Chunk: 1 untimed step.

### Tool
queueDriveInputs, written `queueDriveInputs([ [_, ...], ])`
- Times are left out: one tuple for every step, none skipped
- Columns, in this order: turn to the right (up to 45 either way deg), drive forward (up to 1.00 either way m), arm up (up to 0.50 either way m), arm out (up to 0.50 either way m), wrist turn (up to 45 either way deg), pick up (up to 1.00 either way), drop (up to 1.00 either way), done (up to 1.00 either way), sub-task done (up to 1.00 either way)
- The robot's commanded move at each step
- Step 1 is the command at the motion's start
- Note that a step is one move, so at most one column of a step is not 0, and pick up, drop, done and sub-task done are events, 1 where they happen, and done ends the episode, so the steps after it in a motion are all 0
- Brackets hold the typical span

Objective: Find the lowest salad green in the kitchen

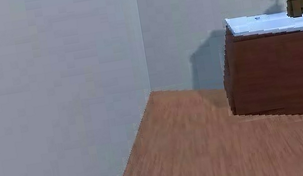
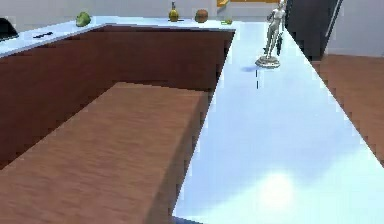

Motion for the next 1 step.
queueDriveInputs([
  [3.0, 0.00, 0.00, 0.00, 0.0, 0.00, 0.00, 0.00, 0.00],
])
